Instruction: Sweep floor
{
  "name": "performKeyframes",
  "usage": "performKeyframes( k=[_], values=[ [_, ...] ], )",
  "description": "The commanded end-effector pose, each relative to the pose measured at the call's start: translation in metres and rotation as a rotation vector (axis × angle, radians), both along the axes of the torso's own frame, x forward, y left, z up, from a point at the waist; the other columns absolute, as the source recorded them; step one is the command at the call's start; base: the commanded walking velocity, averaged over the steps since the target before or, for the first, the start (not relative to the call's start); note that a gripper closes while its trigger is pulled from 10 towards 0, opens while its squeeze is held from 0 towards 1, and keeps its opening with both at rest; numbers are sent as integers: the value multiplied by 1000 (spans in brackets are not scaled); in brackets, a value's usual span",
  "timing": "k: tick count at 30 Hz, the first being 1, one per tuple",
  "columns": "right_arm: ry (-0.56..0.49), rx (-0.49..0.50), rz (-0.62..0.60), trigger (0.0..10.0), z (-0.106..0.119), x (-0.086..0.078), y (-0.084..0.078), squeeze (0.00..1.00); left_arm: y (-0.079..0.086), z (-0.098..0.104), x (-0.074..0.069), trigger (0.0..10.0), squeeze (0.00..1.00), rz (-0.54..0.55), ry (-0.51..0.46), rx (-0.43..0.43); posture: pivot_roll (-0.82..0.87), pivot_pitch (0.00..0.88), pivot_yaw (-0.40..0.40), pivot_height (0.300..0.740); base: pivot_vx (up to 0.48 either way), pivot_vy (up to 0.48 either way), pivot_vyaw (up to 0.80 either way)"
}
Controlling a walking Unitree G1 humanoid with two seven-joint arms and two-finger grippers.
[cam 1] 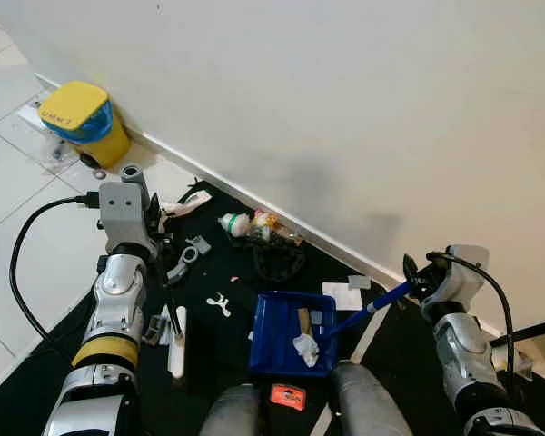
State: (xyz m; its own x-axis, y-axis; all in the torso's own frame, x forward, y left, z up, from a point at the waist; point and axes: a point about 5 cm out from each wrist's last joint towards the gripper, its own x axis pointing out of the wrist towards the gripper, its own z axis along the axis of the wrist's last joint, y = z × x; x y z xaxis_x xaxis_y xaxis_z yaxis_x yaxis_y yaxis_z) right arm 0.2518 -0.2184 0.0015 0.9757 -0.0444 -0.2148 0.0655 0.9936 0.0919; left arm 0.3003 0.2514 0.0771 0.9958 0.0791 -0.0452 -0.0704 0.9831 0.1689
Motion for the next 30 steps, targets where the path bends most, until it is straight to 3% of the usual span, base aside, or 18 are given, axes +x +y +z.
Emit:
performKeyframes(
  k=[1, 2, 3, 5, 6, 7, 8, 18, 22, 26, 27, 28, 30],
  values=[
    [14, 20, -27, 5843, -5, -6, -1, 0, 6, 7, -1, 10000, 0, 2, -25, 39, 51, 118, 18, 740, 0, 0, 0],
    [13, 22, -29, 5843, -5, -6, -1, 0, 6, 7, -1, 10000, 0, 2, -25, 39, 51, 118, 18, 740, 0, 0, 0],
    [12, 23, -30, 8706, -6, -6, -1, 0, 6, 7, -1, 10000, 0, 2, -24, 40, 51, 116, 19, 740, 0, 0, 0],
    [11, 24, -31, 8706, -6, -6, -1, 0, 6, 7, -1, 10000, 0, 2, -24, 41, 51, 116, 19, 740, 0, 0, 0],
    [11, 31, -35, 4980, -6, -6, -1, 0, 6, 7, -1, 10000, 0, 2, -23, 43, 51, 116, 19, 740, 0, 0, 0],
    [11, 31, -35, 4980, -6, -6, -1, 0, 6, 7, -1, 10000, 0, 2, -23, 43, 51, 116, 19, 740, 0, 0, 0],
    [8, 43, -35, 0, -7, -6, -1, 0, 6, 7, -1, 10000, 0, 2, -23, 45, 53, 115, 18, 740, 0, 0, 0],
    [-47, 96, -48, 0, 6, 10, 0, 0, 8, 9, 0, 10000, 0, 9, -32, 49, 50, 114, 5, 740, 0, 0, 0],
    [-171, 156, -83, 0, 42, 47, -2, 0, 8, 16, 3, 10000, 0, 14, -62, 48, 50, 119, -12, 740, 0, 0, 0],
    [-216, 172, -100, 0, 58, 60, -5, 0, 9, 22, 4, 10000, 0, 12, -83, 53, 49, 125, -18, 740, 0, 0, 0],
    [-225, 176, -100, 4118, 62, 63, -5, 0, 9, 24, 5, 10000, 0, 10, -89, 56, 46, 127, -19, 740, 0, 0, 0],
    [-227, 177, -90, 10000, 65, 67, -4, 0, 9, 26, 5, 10000, 0, 4, -96, 64, 45, 130, -20, 740, 0, 0, 0],
    [-225, 175, -82, 10000, 66, 69, -3, 0, 8, 27, 6, 10000, 0, -3, -101, 71, 45, 130, -20, 740, 0, 0, 0]
  ],
)
